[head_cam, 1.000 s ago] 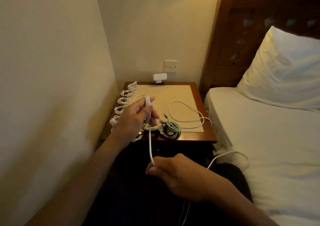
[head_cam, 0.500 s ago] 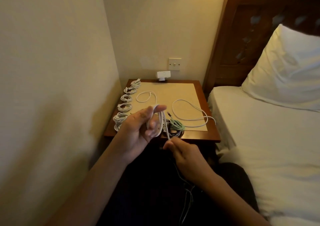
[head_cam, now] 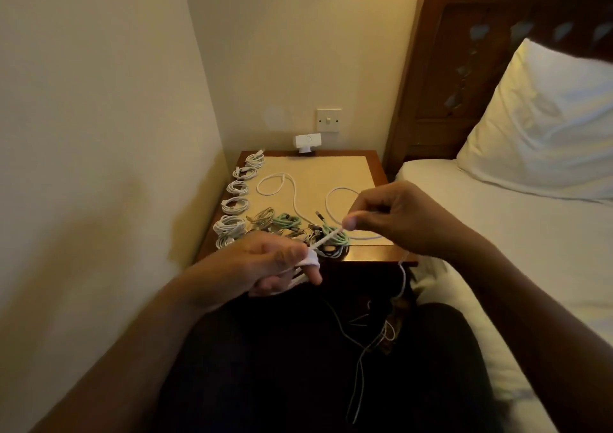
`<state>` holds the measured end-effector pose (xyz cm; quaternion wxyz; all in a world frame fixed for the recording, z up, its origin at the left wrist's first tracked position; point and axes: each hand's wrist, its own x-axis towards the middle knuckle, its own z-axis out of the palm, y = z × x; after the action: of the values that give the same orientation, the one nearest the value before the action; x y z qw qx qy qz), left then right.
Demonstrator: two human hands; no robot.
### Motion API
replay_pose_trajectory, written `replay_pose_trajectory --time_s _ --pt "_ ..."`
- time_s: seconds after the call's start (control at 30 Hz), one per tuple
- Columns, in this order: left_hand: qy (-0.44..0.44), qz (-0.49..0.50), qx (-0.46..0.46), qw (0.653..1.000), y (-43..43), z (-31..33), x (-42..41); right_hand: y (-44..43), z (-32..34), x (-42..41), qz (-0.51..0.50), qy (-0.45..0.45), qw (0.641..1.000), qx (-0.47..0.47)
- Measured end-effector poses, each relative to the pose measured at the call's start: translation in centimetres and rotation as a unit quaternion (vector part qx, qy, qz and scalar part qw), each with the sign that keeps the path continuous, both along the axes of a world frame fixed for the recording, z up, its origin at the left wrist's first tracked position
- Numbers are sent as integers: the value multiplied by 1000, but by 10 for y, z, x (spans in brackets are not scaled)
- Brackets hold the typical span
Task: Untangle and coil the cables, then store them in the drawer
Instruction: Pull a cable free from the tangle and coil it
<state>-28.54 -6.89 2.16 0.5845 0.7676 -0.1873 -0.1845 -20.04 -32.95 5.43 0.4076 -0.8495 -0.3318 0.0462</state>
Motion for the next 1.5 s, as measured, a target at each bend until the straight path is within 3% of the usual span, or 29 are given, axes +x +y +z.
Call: replay_pose_trajectory --time_s 0.07,0.13,0.23,0.4,0.5,0.6,0.67,0.77,0.87,0.93,1.07,1.13,1.23,1.33,1.4,1.5 --pt "-42 33 -4 999 12 11 4 -15 -12 18 -35 -15 998 43" --pt "-41 110 -117 986 27 12 11 -36 -27 38 -133 -26 988 71" --pt "-3 201 -282 938 42 15 22 -75 -69 52 -243 -22 970 2" --pt "-7 261 -411 874 35 18 31 -110 -137 38 -288 67 951 -86" --pt "-5 239 -346 907 11 14 31 -98 -151 24 -196 104 956 -193" --pt "-1 152 -214 965 -23 14 19 -68 -125 8 -133 88 983 -92" --pt "10 108 -193 975 -43 15 15 -38 -90 -11 -50 102 993 36" --pt "37 130 -277 951 -59 18 23 7 -67 -42 24 102 988 111" --pt "42 169 -418 892 -52 24 36 34 -82 -66 7 111 992 50" --pt "7 197 -415 888 -42 20 40 44 -88 -81 52 113 992 -21" --pt "-77 220 -66 970 -35 -7 26 45 -53 -92 70 -25 996 -46" --pt "-61 154 15 986 -31 -20 16 37 -29 -81 29 -82 995 -50" --pt "-30 72 -36 996 -28 -27 1 20 -10 -49 -4 -59 998 -27" --pt "-10 68 -137 988 -25 -23 -8 9 -20 -17 -11 1 996 87" --pt "-15 94 -186 978 -23 -14 -8 8 -44 -6 -36 37 987 154" --pt "-8 176 -277 944 -19 4 3 19 -91 -16 -86 76 982 151"
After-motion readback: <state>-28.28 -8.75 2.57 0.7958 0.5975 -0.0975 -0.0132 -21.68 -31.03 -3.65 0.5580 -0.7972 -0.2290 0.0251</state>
